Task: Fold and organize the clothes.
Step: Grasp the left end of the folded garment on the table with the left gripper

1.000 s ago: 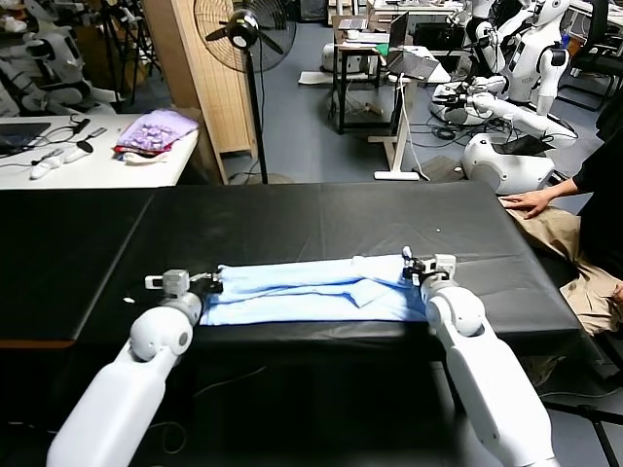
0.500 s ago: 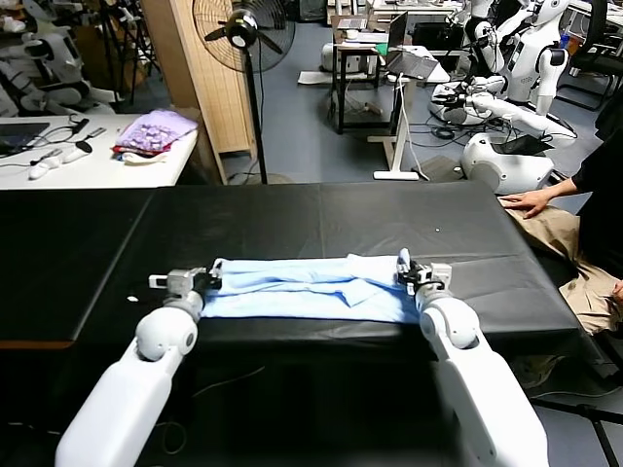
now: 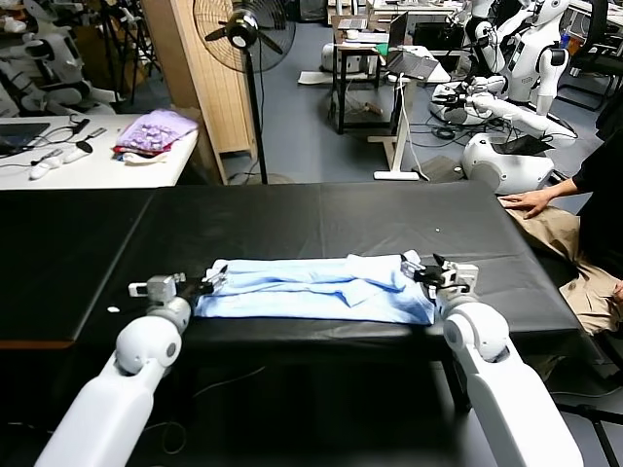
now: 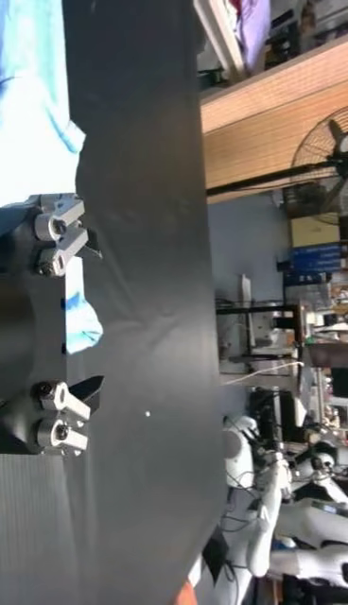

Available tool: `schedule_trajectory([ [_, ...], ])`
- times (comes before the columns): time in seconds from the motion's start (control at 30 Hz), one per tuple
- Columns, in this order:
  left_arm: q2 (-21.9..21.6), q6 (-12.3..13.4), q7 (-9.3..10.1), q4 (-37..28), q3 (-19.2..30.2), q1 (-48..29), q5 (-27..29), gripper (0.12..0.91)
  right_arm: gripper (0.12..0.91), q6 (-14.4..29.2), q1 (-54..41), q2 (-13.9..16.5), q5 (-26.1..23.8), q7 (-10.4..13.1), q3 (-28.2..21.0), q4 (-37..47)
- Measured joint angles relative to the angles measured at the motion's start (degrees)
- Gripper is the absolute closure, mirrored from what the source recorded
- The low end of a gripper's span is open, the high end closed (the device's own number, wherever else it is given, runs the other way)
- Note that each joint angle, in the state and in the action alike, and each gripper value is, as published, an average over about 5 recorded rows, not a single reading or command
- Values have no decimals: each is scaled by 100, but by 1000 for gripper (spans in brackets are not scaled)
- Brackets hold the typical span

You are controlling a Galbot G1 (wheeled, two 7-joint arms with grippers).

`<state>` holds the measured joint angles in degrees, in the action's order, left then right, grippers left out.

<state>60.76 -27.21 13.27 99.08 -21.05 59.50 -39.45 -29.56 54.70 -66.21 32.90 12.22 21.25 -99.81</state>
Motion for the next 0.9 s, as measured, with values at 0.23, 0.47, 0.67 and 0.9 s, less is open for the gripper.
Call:
schedule_trajectory([
  [0.23,118,50,-83,-45,-130,263,-27,259,227,2,67,8,9,-2,-2,-236],
  [0.47,209,96,-172,-76,-156,358,-7,334,227,2,100,39,9,-9,32,-310],
  [0.67,303,40,-128,-119,-167,332,-276,631,227,5,136,34,-6,-34,79,-407],
  [0.9,238,162,-237,-100,-83,326,367,867,227,3,200,-24,-26,-28,187,-491],
])
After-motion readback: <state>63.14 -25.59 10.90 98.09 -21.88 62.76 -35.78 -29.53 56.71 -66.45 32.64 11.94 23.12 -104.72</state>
